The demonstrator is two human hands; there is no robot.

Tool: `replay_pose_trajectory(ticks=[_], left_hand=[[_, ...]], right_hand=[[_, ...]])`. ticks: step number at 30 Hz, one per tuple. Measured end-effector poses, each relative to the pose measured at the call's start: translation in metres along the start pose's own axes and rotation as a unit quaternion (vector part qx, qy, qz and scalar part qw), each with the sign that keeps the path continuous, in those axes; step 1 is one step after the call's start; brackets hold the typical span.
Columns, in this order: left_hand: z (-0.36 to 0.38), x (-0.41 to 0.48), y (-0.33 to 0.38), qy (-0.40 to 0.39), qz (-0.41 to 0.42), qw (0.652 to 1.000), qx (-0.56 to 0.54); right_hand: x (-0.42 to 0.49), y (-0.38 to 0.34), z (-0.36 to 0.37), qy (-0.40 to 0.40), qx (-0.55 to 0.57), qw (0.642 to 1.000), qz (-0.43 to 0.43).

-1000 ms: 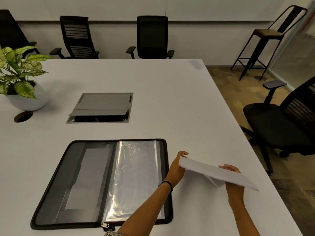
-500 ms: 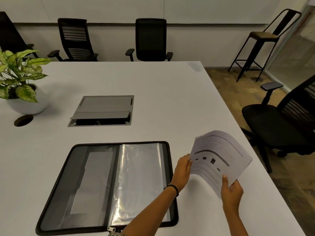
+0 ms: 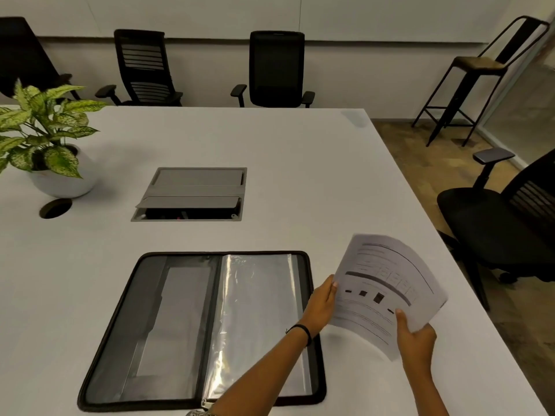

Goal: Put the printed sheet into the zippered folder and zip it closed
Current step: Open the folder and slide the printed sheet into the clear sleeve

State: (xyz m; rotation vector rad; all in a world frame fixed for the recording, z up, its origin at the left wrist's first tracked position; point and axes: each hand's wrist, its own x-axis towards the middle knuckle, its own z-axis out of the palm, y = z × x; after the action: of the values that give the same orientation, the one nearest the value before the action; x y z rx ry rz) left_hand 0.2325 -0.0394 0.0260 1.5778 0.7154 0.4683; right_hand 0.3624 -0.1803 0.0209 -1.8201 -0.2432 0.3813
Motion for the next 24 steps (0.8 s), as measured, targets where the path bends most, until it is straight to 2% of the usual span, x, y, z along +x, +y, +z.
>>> replay_pose_trajectory(ticks=[5, 13, 16, 19, 24], left_hand=[[-0.051, 0.002, -0.001, 0.038, -0.005, 0.999, -0.014], [-0.13, -0.008, -0.021, 0.125, -0.07, 0.988, -0.052], [-0.151, -0.018, -0.034, 0.144, -0.101, 0.983, -0.055], [-0.17, -0.028, -0.054, 0.128, -0.133, 0.983, -0.023], [-0.198, -0.029, -0.077, 0.092, -0.178, 0.977, 0.068]], right_hand=[[0.001, -0.021, 0.03, -0.09, -0.032, 0.995, -0.033], [-0.016, -0.032, 0.097, -0.242, -0.018, 0.969, -0.032], [-0.02, -0.025, 0.117, -0.312, -0.029, 0.95, 0.009], [-0.022, -0.014, 0.13, -0.371, -0.045, 0.925, 0.067], [-0.014, 0.004, 0.139, -0.395, -0.072, 0.907, 0.125]])
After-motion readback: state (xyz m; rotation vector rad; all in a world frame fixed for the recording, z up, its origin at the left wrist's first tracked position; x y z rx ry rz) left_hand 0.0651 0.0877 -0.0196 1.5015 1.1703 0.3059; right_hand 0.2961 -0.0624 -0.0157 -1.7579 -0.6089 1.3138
